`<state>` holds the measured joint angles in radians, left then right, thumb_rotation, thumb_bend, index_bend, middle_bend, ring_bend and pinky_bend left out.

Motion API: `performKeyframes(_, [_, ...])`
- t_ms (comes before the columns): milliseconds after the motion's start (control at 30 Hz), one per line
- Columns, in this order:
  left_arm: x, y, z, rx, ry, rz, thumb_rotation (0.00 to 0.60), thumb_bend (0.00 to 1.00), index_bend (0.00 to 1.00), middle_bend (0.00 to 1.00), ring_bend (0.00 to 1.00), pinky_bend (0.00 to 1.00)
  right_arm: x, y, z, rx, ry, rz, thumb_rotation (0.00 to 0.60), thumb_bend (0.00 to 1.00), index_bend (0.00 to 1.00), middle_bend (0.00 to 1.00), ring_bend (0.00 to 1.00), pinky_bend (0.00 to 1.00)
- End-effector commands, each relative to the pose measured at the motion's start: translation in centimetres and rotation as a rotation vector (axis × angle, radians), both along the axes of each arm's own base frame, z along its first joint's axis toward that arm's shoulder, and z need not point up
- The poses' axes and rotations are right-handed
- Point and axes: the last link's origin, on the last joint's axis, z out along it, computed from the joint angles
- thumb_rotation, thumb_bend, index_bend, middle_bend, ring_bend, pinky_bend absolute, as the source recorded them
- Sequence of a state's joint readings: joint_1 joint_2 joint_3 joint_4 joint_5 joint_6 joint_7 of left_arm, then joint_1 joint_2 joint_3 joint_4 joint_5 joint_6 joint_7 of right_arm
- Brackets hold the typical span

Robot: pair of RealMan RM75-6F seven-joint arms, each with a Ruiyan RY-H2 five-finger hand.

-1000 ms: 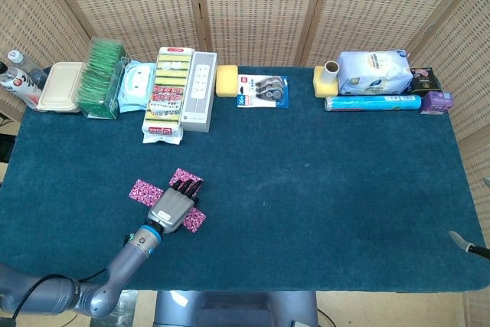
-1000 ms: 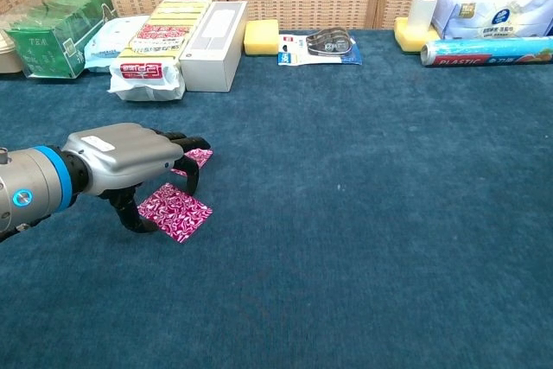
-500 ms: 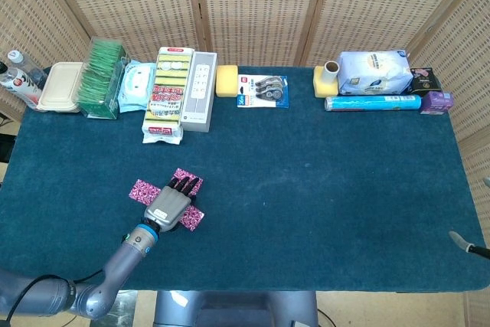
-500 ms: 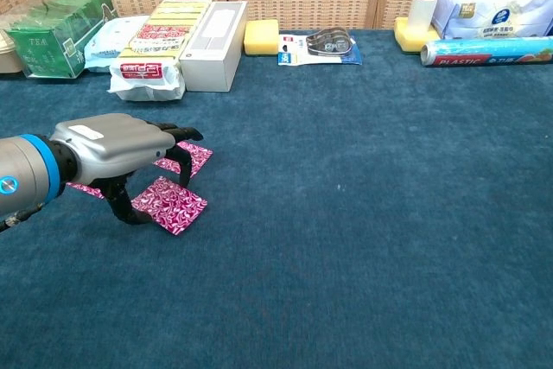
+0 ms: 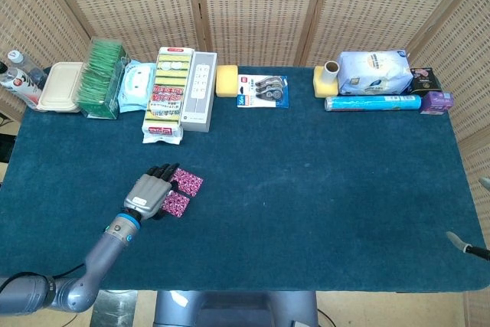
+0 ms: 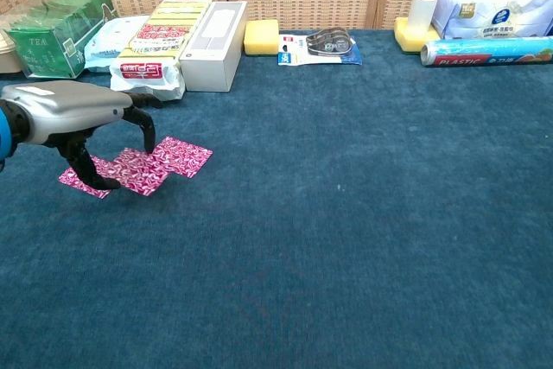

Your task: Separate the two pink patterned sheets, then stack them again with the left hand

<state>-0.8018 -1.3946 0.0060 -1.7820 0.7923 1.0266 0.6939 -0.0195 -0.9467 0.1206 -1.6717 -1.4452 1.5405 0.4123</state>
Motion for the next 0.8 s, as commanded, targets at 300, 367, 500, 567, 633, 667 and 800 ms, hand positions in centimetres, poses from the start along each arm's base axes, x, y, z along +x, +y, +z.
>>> performKeyframes(300, [-4.4,1.2,0.7,0.019,0.034,0.064,0.600,0.26,0.39,0.00,0.00,0.10,0.0,-0.2,-0.2,0.006,0.004,-0.004,0.600,0.00,0.11,0.00,0.00,0.02])
performKeyframes(367, [-4.8,1.2,0.8,0.018,0.021,0.065,0.600,0.26,0.39,0.00,0.00,0.10,0.0,-0.2,-0.2,0.005,0.004,-0.006,0.600,0.00,0.11,0.00,0.00,0.02])
performKeyframes(500, [-5.7,1.2,1.0,0.022,0.026,0.053,0.600,0.26,0.39,0.00,0.00,0.10,0.0,-0.2,-0.2,0.005,0.005,-0.004,0.600,0.00,0.11,0.00,0.00,0.02])
performKeyframes(567, [-6.0,1.2,0.9,0.019,0.029,0.052,0.600,0.26,0.39,0.00,0.00,0.10,0.1,-0.1,-0.3,0.007,0.007,-0.002,0.600,0.00,0.11,0.00,0.00,0.03])
performKeyframes(633, [-6.1,1.3,0.8,0.020,0.033,0.048,0.600,0.26,0.39,0.00,0.00,0.10,0.2,-0.1,-0.3,0.009,0.009,-0.001,0.600,0.00,0.12,0.00,0.00,0.03])
performKeyframes(667, [-6.1,1.3,0.7,0.018,0.036,0.047,0.600,0.26,0.39,0.00,0.00,0.10,0.2,-0.1,-0.4,0.009,0.010,-0.001,0.600,0.00,0.11,0.00,0.00,0.02])
performKeyframes(800, [-6.3,1.4,0.5,0.015,0.046,0.046,0.600,0.26,0.39,0.00,0.00,0.10,0.1,-0.1,-0.4,0.007,0.009,-0.005,0.600,0.00,0.11,0.00,0.00,0.02])
